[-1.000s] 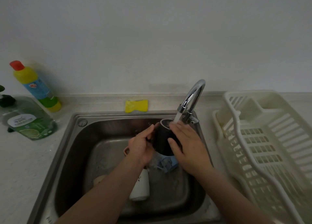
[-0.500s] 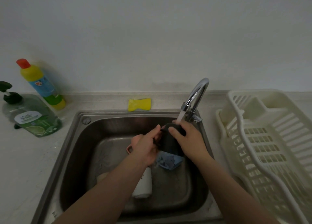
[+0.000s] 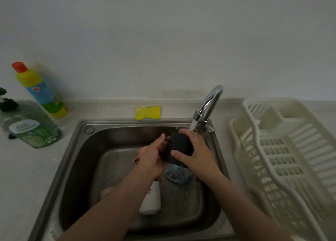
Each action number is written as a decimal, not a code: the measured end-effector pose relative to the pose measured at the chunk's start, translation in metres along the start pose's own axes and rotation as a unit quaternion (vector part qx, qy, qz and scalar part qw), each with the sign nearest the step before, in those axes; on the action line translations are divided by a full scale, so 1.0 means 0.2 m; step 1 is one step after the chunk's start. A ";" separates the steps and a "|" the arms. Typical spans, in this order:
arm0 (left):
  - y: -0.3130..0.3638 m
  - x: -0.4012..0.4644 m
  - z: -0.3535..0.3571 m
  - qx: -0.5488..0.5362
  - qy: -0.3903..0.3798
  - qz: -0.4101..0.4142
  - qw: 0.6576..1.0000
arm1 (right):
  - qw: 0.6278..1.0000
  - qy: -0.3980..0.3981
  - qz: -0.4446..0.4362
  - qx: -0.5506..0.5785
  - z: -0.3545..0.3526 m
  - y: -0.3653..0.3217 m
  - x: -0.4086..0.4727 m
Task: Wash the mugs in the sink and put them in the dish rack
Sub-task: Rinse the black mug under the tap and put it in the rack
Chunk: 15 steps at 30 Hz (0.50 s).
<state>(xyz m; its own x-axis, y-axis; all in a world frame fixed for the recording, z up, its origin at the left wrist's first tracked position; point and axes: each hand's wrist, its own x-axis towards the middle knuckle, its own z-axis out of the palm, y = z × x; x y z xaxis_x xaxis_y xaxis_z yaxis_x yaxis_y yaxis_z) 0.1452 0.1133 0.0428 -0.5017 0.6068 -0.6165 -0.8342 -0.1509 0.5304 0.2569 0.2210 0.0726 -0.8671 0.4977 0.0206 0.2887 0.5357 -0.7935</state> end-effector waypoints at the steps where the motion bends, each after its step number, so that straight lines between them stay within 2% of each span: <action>1: 0.00 0.00 0.00 0.003 0.001 0.001 1.000 | 1.000 0.028 -0.002 0.004 0.00 -0.01 0.02; 3: -0.01 0.00 -0.01 0.001 0.010 0.003 1.000 | 0.993 0.081 0.063 0.051 -0.01 -0.05 0.09; 5: 0.00 0.02 -0.01 0.003 0.028 0.005 1.000 | 0.993 0.055 0.089 0.048 -0.02 -0.06 0.10; 8: 0.00 0.04 -0.04 0.006 0.066 0.004 0.998 | 0.994 -0.008 -0.014 -0.109 0.02 -0.05 -0.02; 11: -0.02 0.04 -0.03 0.010 0.056 -0.004 0.998 | 0.963 -0.059 -0.127 -0.229 0.02 -0.05 -0.06; 13: -0.02 0.05 -0.02 0.002 0.054 -0.016 0.998 | 0.955 -0.080 -0.153 -0.242 -0.02 -0.07 -0.06; 15: -0.01 0.06 -0.03 -0.011 0.067 -0.027 0.997 | 0.940 -0.119 -0.219 -0.234 -0.06 -0.06 -0.11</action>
<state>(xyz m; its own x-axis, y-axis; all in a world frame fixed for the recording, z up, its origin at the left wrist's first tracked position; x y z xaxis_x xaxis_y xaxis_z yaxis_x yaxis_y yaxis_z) 0.1389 0.1168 0.0315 -0.4804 0.5051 -0.7170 -0.8651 -0.1383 0.4822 0.2765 0.2120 0.0893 -0.9945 0.0216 0.1023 -0.0196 0.9227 -0.3851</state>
